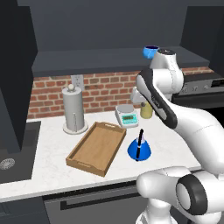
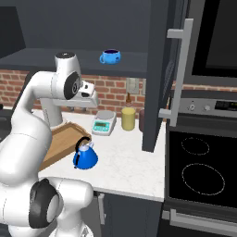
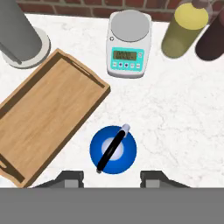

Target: Pick the kettle from the counter and place it on the tray. Then pick the mug from the cabinet and place it on the tray. Then close the cabinet doors.

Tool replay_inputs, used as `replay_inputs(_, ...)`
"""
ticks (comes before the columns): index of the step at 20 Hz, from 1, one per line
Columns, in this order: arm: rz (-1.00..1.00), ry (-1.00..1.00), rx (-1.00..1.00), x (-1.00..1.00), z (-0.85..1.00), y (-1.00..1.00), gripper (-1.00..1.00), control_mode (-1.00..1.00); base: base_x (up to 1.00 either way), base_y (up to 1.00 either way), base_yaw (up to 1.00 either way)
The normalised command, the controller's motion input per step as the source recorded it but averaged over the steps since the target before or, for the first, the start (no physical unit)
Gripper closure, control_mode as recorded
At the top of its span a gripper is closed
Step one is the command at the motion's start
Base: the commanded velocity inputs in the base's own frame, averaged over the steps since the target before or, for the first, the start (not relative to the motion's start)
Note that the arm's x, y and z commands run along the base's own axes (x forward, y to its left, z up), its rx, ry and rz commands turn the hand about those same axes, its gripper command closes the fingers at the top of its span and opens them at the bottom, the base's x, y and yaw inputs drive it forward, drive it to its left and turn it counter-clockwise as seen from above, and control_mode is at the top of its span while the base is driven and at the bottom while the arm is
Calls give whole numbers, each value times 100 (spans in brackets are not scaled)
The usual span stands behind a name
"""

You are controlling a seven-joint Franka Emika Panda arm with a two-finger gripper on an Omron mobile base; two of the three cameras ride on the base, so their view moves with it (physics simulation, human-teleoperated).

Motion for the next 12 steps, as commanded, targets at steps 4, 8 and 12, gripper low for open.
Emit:
replay_inputs(4,0,-4,0,-14,0,0,-100,-100,0,0,0)
replay_inputs(8,0,0,0,-23,-5,0,-100,-100,0,0,0)
replay_inputs(12,-7,0,0,-36,-46,0,-100,-100,0,0,0)
